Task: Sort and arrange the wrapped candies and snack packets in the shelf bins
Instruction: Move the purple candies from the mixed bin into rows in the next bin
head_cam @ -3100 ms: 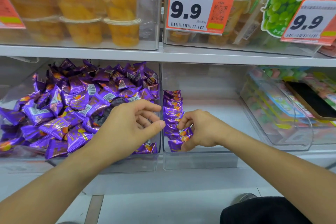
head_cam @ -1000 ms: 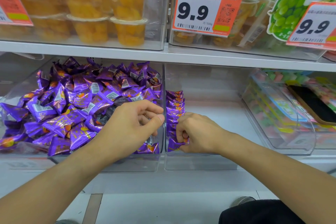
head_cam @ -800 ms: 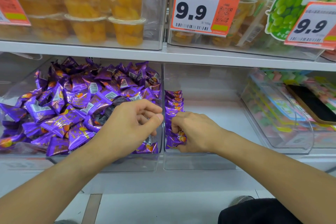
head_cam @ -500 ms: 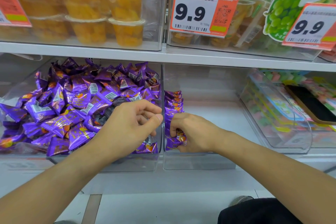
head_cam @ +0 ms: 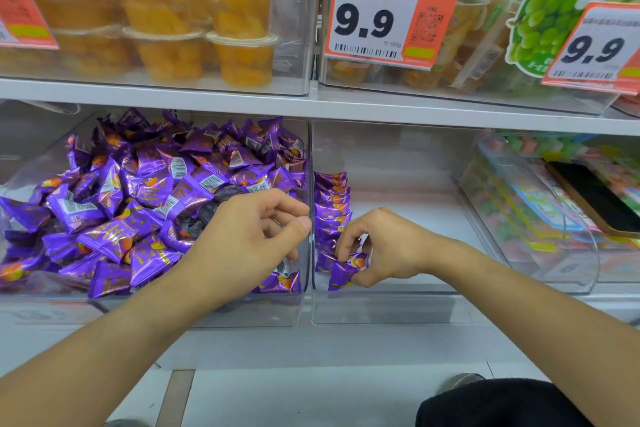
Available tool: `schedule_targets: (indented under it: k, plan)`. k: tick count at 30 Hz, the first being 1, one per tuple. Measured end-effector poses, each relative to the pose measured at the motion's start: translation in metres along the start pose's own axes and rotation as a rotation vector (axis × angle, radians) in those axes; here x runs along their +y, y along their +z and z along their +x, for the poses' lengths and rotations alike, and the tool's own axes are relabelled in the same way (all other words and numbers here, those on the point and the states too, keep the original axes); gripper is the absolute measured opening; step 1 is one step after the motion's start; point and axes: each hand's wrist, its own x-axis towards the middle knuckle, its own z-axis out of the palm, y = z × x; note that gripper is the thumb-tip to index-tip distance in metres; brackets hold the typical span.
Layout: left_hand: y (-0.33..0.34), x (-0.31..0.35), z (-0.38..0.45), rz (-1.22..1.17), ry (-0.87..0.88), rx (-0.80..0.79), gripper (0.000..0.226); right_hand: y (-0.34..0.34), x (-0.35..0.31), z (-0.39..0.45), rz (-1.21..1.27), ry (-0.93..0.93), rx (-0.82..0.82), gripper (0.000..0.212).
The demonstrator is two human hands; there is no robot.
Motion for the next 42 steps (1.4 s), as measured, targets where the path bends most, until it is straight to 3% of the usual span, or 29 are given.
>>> schedule_targets:
  k: [11, 19, 27, 30, 34, 42]
  plan:
    - [0.0, 0.0, 0.001, 0.005, 0.007, -0.001, 0.005, 0.007, -0.004, 0.004, -0.2, -0.119, 0.099, 0.035]
    - [-0.001, 0.002, -0.001, 0.001, 0.014, -0.005, 0.005, 0.003, -0.01, 0.006, -0.294, -0.079, 0.087, 0.049]
    - [-0.001, 0.003, -0.002, -0.001, 0.011, -0.007, 0.005, -0.008, 0.001, -0.002, -0.215, -0.008, 0.126, 0.048]
    - [-0.001, 0.003, -0.002, -0.003, 0.009, -0.009, 0.005, -0.012, 0.007, -0.006, -0.15, 0.059, 0.158, 0.071]
    - [-0.001, 0.003, -0.001, -0.003, 0.002, -0.01, 0.004, -0.009, 0.013, -0.009, -0.03, 0.24, 0.058, 0.104]
    - [-0.001, 0.004, 0.0, -0.009, -0.009, -0.01, 0.004, -0.003, 0.012, -0.004, 0.166, 0.28, 0.061, 0.096]
